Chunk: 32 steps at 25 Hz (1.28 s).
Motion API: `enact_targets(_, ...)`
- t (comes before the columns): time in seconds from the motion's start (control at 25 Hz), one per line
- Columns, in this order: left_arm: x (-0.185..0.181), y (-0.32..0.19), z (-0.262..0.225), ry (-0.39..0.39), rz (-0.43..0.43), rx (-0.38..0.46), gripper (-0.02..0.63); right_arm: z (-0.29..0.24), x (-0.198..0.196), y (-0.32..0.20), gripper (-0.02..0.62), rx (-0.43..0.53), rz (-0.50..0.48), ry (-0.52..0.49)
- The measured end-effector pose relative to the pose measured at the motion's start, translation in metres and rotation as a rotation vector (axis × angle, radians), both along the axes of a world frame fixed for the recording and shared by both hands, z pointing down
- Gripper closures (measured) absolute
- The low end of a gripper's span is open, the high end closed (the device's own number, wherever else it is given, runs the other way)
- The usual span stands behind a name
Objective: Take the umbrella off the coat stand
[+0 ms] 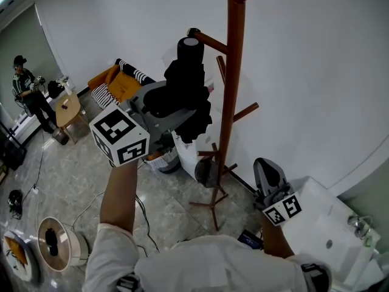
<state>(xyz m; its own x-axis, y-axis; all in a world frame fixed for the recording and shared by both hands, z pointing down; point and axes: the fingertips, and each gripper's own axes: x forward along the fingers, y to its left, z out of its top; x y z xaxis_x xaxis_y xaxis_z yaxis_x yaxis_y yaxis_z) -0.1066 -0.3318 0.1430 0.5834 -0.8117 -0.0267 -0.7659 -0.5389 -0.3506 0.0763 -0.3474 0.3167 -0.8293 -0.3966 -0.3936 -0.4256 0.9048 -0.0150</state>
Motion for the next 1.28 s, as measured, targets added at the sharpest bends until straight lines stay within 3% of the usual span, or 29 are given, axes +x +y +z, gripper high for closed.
enact_targets(0.32, -0.037, 0.016, -0.012, 0.004, -0.088, 0.027, 0.377, -0.004, -0.013, 0.001, 0.577, 0.01, -0.016, 0.009)
enact_targets(0.56, -0.079, 0.037, -0.003, 0.065, -0.17, 0.026, 0.377, -0.006, -0.025, 0.002, 0.577, 0.014, -0.049, 0.023)
enact_targets(0.92, -0.116, 0.062, 0.066, 0.176, -0.267, -0.02, 0.379, -0.001, -0.045, 0.001, 0.577, 0.008, -0.084, 0.045)
enact_targets(1.08, -0.119, 0.069, 0.102, 0.185, -0.311, -0.063, 0.378, 0.004, -0.055, 0.003, 0.577, 0.007, -0.107, 0.075)
enact_targets(1.28, -0.118, 0.079, 0.135, 0.241, -0.338, -0.055, 0.379, 0.019, -0.068, 0.001, 0.577, -0.024, -0.139, 0.109)
